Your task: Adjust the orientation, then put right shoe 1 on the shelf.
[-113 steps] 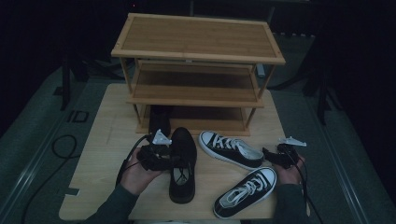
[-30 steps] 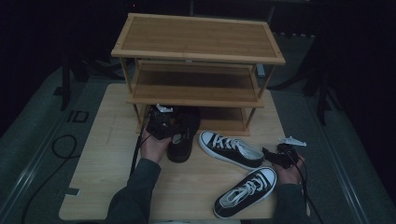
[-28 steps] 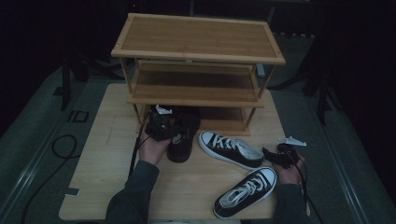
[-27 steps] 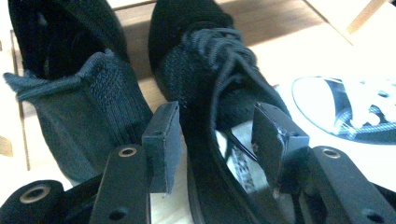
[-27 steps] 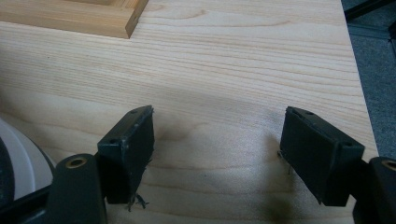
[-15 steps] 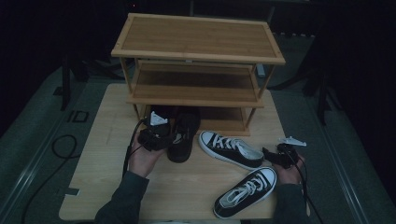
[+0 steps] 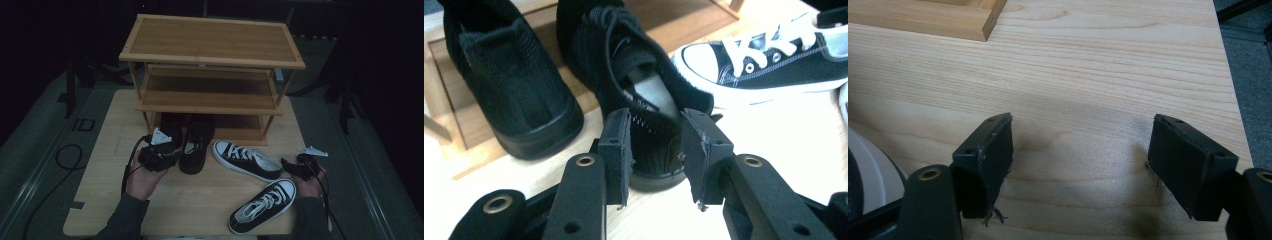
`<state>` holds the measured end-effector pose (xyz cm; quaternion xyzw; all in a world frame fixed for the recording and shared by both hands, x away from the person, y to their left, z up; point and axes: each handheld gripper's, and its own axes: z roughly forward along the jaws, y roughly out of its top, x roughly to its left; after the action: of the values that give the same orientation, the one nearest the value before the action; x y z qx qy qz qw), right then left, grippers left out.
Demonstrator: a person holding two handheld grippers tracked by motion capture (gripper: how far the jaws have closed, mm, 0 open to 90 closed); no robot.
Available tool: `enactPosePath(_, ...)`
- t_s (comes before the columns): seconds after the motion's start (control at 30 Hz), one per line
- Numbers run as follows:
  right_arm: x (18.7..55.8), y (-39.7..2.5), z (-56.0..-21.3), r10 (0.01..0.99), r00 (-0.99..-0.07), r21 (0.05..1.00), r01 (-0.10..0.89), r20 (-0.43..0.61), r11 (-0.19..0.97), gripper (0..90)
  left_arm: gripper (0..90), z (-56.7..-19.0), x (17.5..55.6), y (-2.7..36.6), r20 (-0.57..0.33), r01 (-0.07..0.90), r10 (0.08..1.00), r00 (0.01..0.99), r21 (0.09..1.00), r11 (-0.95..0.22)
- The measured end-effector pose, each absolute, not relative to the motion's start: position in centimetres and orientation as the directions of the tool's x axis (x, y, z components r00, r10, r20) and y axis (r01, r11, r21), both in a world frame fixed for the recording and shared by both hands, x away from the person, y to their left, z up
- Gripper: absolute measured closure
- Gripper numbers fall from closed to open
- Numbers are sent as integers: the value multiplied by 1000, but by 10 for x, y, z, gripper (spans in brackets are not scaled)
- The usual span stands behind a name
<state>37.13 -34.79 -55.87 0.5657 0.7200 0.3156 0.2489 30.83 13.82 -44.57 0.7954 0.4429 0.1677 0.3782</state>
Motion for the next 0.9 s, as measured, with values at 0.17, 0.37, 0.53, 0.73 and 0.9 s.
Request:
enactPosePath(0.17,371,-348,-559,972,-236,736,657,-1,161,259,652,-457,307,142,-84,604,834,545,730,-321)
enactPosePath(0.37,371,-348,-559,972,-236,736,657,-1,160,259,735,-469,306,141,-76,627,833,549,696,-349)
enactPosePath(0.53,371,-348,-559,972,-236,736,658,-1,161,259,860,-483,302,133,-66,640,805,589,646,-415)
enactPosePath(0.73,371,-348,-559,972,-236,736,658,-1,161,259,869,-491,302,121,-59,634,780,623,623,-459)
enactPosePath(0.9,371,-348,-559,972,-236,736,657,-1,161,259,869,-493,307,112,-38,627,774,632,612,-482)
